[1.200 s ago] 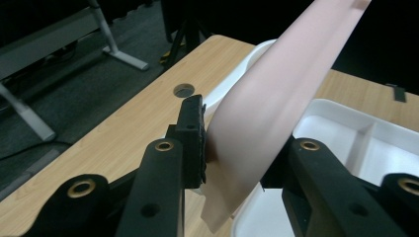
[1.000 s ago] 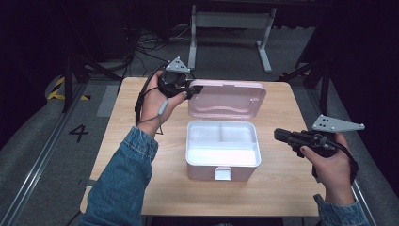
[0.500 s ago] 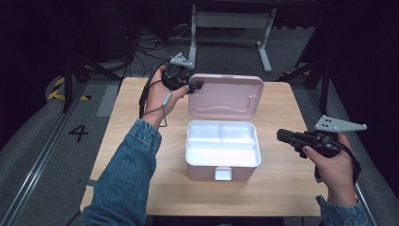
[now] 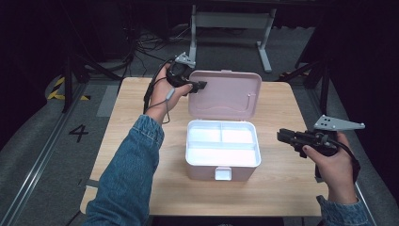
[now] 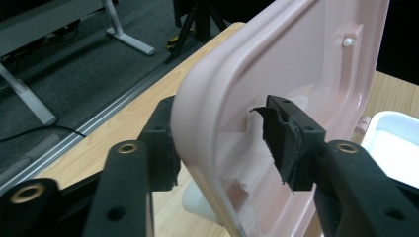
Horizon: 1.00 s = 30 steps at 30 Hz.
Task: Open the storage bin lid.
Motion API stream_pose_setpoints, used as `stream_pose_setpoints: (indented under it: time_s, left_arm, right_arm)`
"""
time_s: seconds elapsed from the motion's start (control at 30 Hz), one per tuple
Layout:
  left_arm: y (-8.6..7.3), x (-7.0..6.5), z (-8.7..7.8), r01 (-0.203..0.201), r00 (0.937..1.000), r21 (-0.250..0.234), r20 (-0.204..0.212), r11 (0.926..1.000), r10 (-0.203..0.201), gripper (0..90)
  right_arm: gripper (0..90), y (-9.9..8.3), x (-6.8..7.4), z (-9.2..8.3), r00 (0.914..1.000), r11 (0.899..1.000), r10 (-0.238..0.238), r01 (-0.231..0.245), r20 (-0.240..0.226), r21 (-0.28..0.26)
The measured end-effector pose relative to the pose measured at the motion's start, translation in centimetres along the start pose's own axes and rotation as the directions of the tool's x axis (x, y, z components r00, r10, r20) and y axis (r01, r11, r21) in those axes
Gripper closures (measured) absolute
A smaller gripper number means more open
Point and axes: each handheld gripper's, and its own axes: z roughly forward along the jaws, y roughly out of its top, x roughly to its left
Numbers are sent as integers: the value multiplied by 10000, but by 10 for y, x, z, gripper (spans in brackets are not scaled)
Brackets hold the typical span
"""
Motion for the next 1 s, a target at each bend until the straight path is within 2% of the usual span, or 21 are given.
stream_pose_setpoints:
  time_s: [0.07, 0.13, 0.33, 0.53, 0.83, 1.0]
  left_arm:
    - [-1, 2, 5, 188, 9998, -72, 41, 9998, -187, 443]
    - [-1, 2, 6, 132, 9999, -20, 8, 9999, -132, 428]
    - [-2, 3, 16, 640, 9979, 204, -25, 9977, -640, 337]
    - [-7, 8, 27, 807, 9967, 614, -179, 9948, -797, 311]
    - [-20, 16, 38, 1223, 9925, 977, -175, 9877, -1212, 315]
    - [-26, 18, 46, 1215, 9925, 1319, -303, 9838, -1185, 310]
  right_arm:
    - [765, 0, 0, 0, 10000, 10000, 65, -65, -12, 21]
    - [763, -1, -1, 0, 10000, 10000, 41, -41, 2, 28]
    - [757, -1, -2, 0, 10000, 10000, 87, -87, 19, 25]
    - [753, -2, -3, 1, 9999, 9999, 136, -137, 15, 28]
    - [742, -3, -4, 4, 9997, 9996, 259, -259, -35, 83]
    - [740, -4, -7, 1, 9994, 9994, 344, -344, 46, 24]
